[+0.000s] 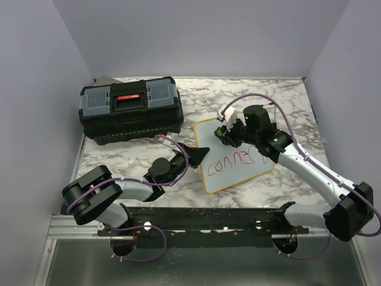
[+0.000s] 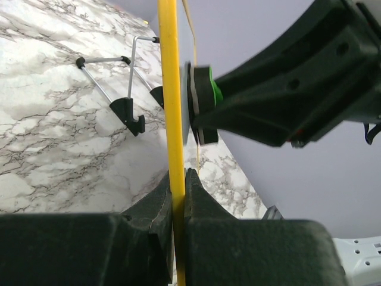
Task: Erase the whiteboard
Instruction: Erase the whiteboard at the center of the board.
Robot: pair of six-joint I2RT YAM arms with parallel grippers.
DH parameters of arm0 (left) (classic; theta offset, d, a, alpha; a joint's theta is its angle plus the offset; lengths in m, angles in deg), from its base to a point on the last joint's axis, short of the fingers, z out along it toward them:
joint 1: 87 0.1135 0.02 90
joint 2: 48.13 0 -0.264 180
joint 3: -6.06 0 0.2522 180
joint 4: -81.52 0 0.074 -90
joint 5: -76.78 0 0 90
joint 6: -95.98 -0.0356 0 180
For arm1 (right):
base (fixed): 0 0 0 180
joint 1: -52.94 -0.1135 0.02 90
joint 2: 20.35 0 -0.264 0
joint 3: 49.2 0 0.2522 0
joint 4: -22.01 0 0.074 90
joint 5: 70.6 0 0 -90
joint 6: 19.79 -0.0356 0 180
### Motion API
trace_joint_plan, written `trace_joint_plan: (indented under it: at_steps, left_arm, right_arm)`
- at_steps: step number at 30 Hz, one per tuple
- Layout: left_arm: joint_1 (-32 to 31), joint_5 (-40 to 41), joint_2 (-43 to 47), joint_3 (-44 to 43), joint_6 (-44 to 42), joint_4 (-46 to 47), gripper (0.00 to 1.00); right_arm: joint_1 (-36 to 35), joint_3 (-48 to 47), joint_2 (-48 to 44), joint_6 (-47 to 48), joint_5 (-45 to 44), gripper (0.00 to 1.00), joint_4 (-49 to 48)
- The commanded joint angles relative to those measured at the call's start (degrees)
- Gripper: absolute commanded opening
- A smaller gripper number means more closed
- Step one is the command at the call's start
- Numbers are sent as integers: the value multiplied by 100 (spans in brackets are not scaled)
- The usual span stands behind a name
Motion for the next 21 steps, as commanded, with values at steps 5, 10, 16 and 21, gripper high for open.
trace_joint_plan:
  at_steps: [5, 10, 16, 21]
  left_arm:
    - [-82, -360, 3, 59, -486, -170, 0]
    - [-82, -389, -32, 34, -478, -107, 0]
    - [-82, -416, -9, 41, -477, -86, 0]
    - [-82, -418, 5, 90, -468, -45, 0]
  right_arm:
    - [154, -736, 538, -505, 163, 1, -85]
    - [139, -392, 428, 462, 2127, 1, 819]
    - [168, 382, -65, -129, 1011, 1, -105]
    - [614, 360, -62, -1154, 68, 1, -1113]
